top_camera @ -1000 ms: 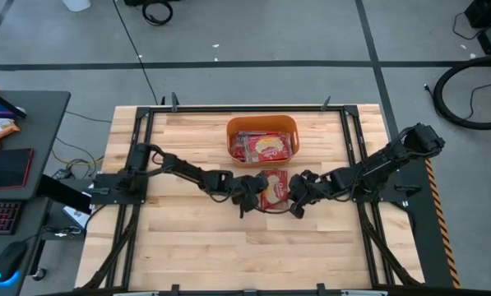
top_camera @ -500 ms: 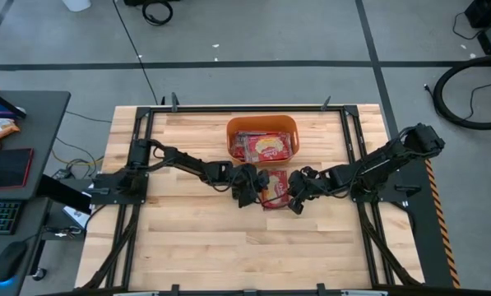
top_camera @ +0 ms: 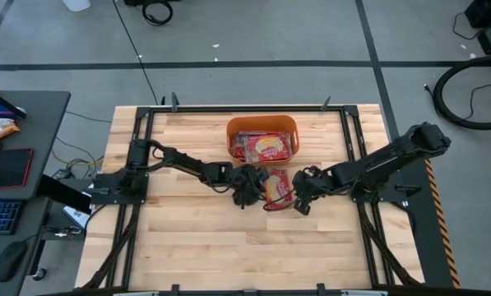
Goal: Sort popcorn bags into baskets
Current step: Put the red popcorn bag into the orange bin
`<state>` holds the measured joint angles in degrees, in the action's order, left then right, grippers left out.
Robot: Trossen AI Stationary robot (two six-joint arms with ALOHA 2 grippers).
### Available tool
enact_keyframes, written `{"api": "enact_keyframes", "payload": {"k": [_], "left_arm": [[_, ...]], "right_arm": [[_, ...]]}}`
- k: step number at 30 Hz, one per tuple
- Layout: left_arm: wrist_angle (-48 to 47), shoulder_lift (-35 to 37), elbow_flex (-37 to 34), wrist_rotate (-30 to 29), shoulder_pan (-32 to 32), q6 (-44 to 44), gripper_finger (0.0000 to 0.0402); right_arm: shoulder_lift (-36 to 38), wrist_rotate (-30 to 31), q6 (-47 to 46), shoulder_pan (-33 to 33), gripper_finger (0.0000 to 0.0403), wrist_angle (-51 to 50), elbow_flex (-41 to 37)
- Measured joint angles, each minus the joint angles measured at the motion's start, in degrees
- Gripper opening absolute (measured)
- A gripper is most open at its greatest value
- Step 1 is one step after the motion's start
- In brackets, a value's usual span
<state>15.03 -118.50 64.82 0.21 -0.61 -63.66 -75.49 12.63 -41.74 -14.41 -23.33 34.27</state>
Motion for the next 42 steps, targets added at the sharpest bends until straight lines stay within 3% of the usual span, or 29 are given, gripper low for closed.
{"api": "enact_keyframes", "payload": {"k": [8,17,24,33,38,42], "left_arm": [[1.1,2.6,0.0,-3.1,-1.3,0.2,0.0003],[-0.1,2.6,0.0,-5.2,-1.5,6.1,0.002],[-0.3,2.6,0.0,-8.0,-3.0,7.6,0.0071],[-0.2,2.6,0.0,-11.3,-4.7,10.5,0.0086],[-0.7,2.6,0.0,-18.7,-6.0,10.6,0.0086],[-2.4,2.6,0.1,-20.3,-7.1,11.8,0.0086]], "right_arm": [[3.3,4.4,-0.3,-6.4,0.0066,-0.7,1.5],[-8.9,18.6,18.9,-17.1,0.0066,18.6,1.5],[-16.3,16.1,22.5,-17.5,0.0105,17.9,4.0],[-23.0,24.2,26.9,-17.9,0.0193,12.6,8.8],[-26.1,27.0,26.3,-18.1,0.0191,12.2,9.0],[-26.4,27.2,26.3,-18.1,0.0155,11.9,9.0]]}}
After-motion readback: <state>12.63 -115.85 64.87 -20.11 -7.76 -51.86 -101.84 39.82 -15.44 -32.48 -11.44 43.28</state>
